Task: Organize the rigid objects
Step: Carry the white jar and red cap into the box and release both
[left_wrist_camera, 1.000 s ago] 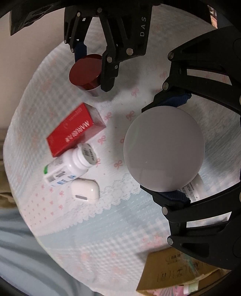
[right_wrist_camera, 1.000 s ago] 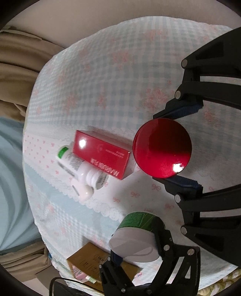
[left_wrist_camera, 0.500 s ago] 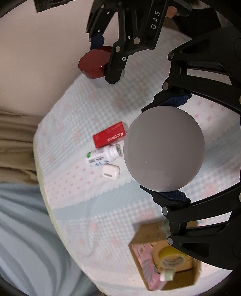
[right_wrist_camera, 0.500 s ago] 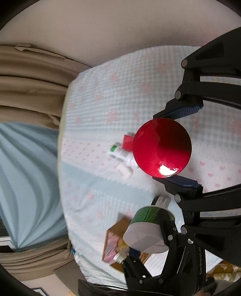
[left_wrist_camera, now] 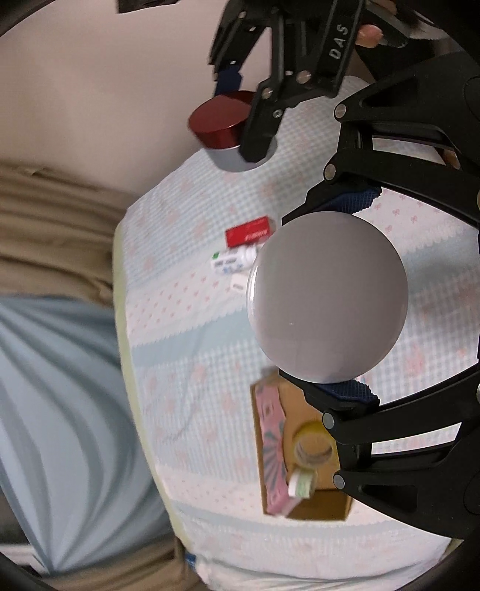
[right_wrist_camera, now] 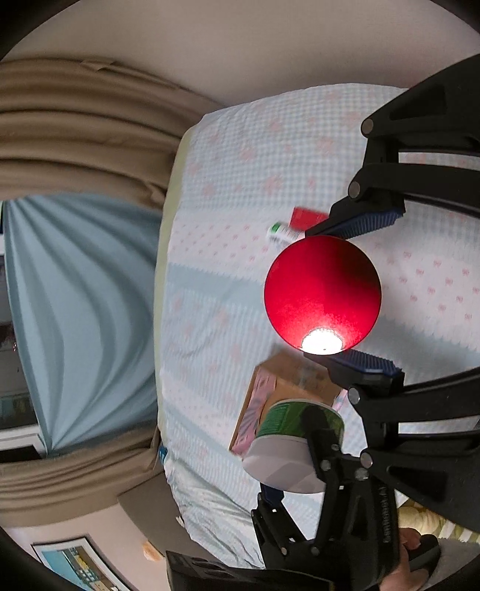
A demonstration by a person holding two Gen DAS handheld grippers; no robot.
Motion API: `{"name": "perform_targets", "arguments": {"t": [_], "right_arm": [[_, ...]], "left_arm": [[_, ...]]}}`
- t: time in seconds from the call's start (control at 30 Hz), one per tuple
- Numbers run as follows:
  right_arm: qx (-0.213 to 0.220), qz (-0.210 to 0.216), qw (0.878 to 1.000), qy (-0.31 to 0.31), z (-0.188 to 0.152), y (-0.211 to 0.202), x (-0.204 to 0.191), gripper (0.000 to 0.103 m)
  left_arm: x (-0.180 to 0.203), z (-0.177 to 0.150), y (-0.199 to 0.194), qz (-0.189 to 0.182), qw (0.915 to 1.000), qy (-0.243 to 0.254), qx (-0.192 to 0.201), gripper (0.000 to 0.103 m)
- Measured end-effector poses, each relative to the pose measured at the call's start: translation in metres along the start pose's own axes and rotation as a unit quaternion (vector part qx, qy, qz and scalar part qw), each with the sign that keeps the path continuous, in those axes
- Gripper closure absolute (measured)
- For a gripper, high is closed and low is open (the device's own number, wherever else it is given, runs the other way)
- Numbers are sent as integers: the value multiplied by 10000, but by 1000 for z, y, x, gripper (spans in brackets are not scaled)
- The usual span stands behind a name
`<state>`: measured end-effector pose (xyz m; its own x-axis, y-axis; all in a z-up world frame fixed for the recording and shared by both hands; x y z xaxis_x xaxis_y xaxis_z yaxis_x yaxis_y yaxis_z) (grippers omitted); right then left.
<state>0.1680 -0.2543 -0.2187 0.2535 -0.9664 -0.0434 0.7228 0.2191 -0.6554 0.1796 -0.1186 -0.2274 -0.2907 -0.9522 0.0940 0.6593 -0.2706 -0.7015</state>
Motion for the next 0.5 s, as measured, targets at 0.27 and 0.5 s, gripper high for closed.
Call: {"name": "perform_targets", "arguments": {"t": [0.27, 0.5], "right_arm": [[25, 44, 9999, 144, 25, 21, -73, 52], [-161, -40, 9987, 491, 39, 66, -143, 52]], "left_arm": [[-98, 7, -28, 47, 9997, -217, 79, 34], [-199, 3, -25, -46, 9999, -78, -128, 34]]}}
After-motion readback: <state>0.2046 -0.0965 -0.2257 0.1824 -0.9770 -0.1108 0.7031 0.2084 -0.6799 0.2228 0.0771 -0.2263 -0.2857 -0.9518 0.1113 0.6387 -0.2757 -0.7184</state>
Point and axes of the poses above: each gripper's, at about its wrist camera, not at the fingertips, and y roughly the way its jaws point, x to its right, z to its top, the point moved 7 cm from there along y, roughly the way its jaws point, and after that the axes turned 9 degrees about x, right-handed, at the moved point
